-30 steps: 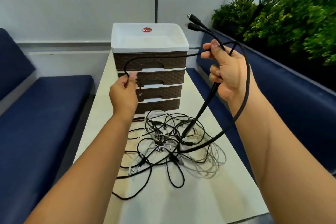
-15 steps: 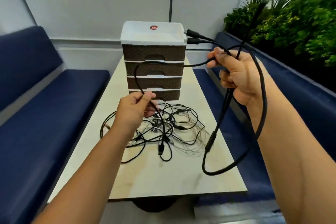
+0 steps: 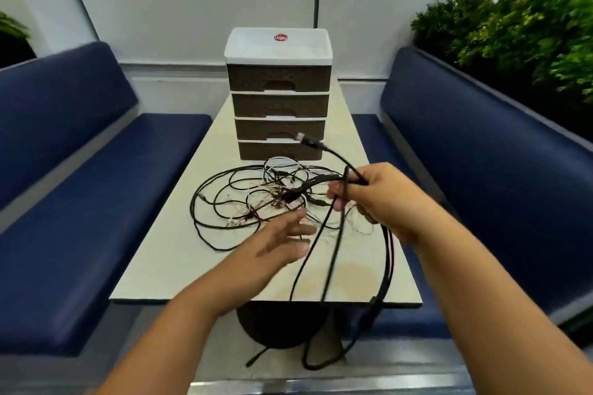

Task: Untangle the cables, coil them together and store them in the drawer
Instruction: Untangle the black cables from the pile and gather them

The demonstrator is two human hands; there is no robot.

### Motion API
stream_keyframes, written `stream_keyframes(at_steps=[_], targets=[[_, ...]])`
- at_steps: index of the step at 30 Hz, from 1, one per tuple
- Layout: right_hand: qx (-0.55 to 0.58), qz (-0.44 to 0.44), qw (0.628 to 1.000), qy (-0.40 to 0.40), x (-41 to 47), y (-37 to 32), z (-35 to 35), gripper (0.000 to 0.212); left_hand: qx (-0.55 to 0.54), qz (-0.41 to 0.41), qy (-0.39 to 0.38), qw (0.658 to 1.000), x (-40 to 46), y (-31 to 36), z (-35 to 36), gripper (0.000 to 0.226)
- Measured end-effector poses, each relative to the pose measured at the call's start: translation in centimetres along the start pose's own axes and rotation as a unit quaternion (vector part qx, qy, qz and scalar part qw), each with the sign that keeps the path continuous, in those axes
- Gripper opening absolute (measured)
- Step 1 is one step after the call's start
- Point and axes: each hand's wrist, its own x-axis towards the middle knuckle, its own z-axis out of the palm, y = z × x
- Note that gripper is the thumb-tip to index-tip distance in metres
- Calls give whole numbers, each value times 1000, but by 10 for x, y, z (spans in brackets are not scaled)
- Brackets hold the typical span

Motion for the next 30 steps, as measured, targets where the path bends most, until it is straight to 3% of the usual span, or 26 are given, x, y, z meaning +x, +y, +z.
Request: stream_keyframes(at_steps=[2, 4, 7, 10, 12, 14, 16, 20, 23, 26, 30], targets=[[16, 10, 1000, -19, -2, 5, 10, 17, -15, -77, 2, 997, 7, -6, 14, 46], [31, 15, 999, -28, -4, 8, 17, 17, -103, -126, 40, 986, 11, -10, 21, 42], [38, 23, 998, -37, -7, 13, 22, 14, -152, -137, 94, 974, 7, 0, 32, 68], [24, 31, 999, -28, -10, 21, 24, 12, -174, -123, 97, 972, -9, 10, 31, 87], [13, 37, 999, -17, -12, 27, 25, 8, -160, -108, 82, 978, -14, 18, 26, 78], [13, 42, 999, -18, -15, 31, 26, 6, -148, -96, 78, 981, -16, 22, 27, 52], [28, 44, 998, -27, -17, 32, 24, 9, -164, -84, 122, 975, -14, 22, 28, 37], [19, 28, 999, -36, -25, 31, 5, 15, -249, -105, 258, 927, -7, 6, 18, 33], [37, 3, 999, -33, -31, 29, -10, 12, -286, -139, 296, 901, -5, -11, 13, 33], [90, -18, 996, -3, -32, 23, -14, 13, -267, -196, 269, 904, -4, -26, 17, 32], [172, -27, 985, 6, -30, 14, -6, 14, -119, -261, 182, 941, 0, -37, 21, 39]])
